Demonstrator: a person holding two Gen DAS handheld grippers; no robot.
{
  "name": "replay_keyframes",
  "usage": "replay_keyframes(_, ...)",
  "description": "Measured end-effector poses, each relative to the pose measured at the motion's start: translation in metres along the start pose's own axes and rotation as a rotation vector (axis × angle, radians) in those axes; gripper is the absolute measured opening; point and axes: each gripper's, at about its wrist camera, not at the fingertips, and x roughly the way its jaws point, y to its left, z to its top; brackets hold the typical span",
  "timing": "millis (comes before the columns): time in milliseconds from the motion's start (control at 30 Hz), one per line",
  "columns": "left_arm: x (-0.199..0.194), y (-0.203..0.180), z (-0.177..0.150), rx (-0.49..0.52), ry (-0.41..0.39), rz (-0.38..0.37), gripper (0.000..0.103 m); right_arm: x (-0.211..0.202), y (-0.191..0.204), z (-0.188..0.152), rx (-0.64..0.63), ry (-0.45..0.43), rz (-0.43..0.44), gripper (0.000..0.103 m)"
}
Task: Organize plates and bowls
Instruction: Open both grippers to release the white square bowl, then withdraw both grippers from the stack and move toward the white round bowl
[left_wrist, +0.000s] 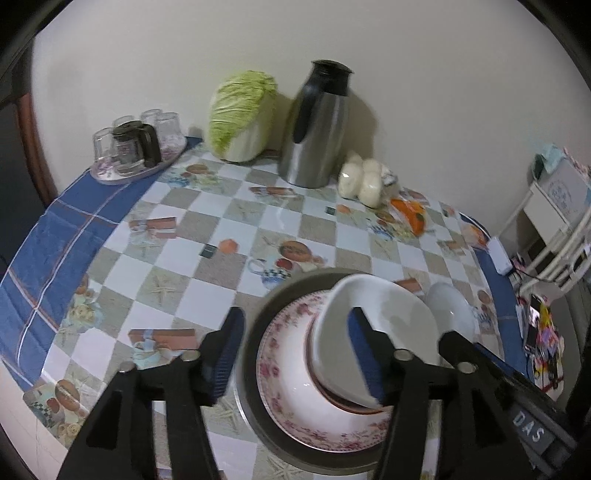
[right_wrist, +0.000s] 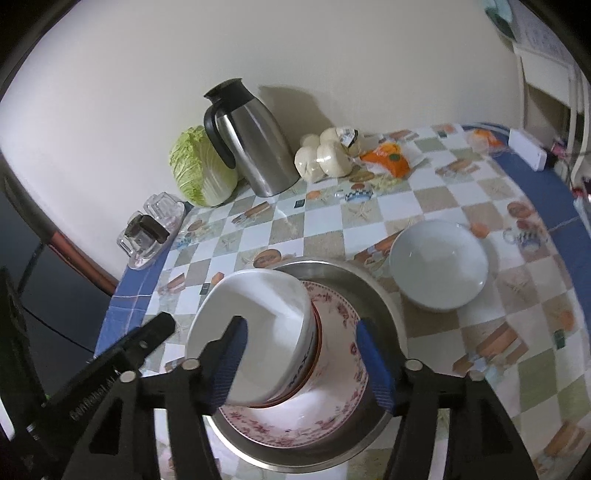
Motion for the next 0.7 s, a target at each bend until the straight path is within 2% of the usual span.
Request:
replay_keyframes(33, 0.000, 0.003, 0.001, -0.006, -0.002, 0.010, 0.073, 0.000, 0.001, 0.000, -0.009, 0.000, -0.006, 0.070)
replay_keyframes(100, 0.001, 0.009, 0.002, -0.024, 0.000, 0.035, 0.074, 0.000, 0.003, -0.001, -0.025, -0.003, -0.017, 0.080)
replay_keyframes(300, 0.006, 0.027, 0.001, -0.070, 0.009, 0.089, 0.083, 0.005, 0.006, -0.004, -0.060, -0.002, -0.043, 0.090)
replay_keyframes(400, 0.011, 0.031, 0.000, -0.072, 0.016, 0.109, 0.088, 0.006, 0.005, -0.004, -0.065, -0.003, -0.062, 0.102)
replay_keyframes(700, 0.025, 0.042, -0.002, -0.080, 0.050, 0.137, 0.095, 0.013, 0.003, -0.008, -0.088, 0.007, -0.106, 0.103)
